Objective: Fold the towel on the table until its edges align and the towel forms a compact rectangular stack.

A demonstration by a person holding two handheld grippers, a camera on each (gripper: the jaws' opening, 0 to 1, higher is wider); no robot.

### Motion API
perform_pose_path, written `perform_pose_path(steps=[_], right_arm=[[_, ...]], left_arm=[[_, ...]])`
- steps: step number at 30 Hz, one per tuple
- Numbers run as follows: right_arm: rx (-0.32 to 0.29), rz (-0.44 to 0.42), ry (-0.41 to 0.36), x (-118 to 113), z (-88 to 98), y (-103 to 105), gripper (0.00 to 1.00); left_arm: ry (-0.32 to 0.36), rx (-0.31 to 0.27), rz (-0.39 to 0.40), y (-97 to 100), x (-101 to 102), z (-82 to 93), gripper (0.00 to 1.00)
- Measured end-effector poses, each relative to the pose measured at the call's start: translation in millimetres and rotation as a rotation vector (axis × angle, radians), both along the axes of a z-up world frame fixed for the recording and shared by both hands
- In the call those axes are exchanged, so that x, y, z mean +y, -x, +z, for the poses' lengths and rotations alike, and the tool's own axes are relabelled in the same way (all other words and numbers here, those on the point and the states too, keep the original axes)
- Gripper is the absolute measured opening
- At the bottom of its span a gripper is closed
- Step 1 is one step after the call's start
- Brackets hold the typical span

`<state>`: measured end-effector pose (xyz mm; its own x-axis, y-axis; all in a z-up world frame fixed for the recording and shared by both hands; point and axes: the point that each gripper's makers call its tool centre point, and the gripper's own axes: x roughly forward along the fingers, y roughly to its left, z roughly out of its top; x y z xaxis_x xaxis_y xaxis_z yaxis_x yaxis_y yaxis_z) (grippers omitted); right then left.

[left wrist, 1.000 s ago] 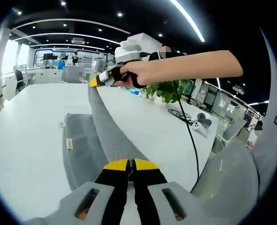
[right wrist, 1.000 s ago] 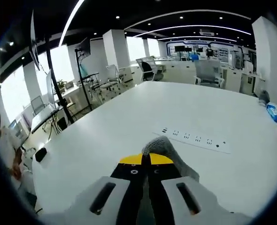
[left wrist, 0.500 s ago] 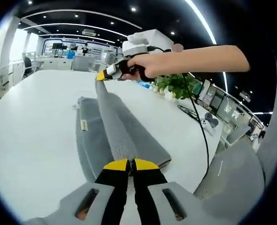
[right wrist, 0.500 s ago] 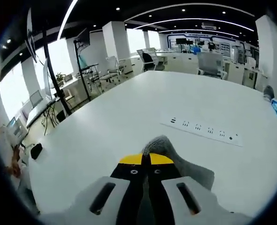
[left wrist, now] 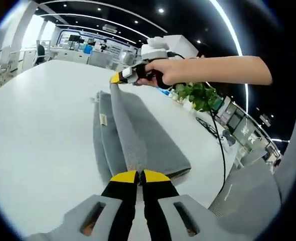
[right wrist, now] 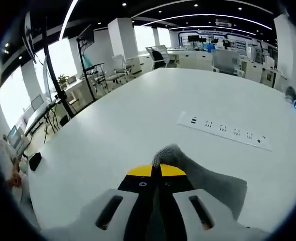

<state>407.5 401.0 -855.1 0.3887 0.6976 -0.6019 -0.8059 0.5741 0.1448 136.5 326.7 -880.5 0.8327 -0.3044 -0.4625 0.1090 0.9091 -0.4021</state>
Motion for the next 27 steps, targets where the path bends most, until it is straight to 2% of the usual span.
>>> perform_pose_path(steps=[8, 13, 20, 22, 25, 27], right_arm=[[0.009, 0.001, 0.008, 3.9, -8.8, 0.4, 0.00], [-0.005, 0.030, 0.016, 8.8, -15.3, 2.4, 0.01], [0.016, 0.048, 0.014, 16.0, -26.8, 5.0, 0.02], [0.018, 0.054, 0.012, 17.5, -29.3, 5.3, 0.03], [-0.005, 0.118, 0.026, 21.1, -37.8, 9.3, 0.07], [0.016, 0.125, 0.024, 22.7, -44.5, 10.7, 0.11]], left_arm=[[0.031, 0.018, 0.037, 2.7, 3.1, -6.0, 0.04], [0.046, 0.038, 0.061, 5.6, 5.8, -11.0, 0.04], [0.054, 0.057, 0.078, 7.6, 9.5, -17.6, 0.04], [0.057, 0.060, 0.082, 7.8, 10.0, -18.8, 0.04], [0.054, 0.069, 0.107, 8.7, 14.1, -24.9, 0.04], [0.070, 0.083, 0.121, 9.7, 14.4, -30.1, 0.04]])
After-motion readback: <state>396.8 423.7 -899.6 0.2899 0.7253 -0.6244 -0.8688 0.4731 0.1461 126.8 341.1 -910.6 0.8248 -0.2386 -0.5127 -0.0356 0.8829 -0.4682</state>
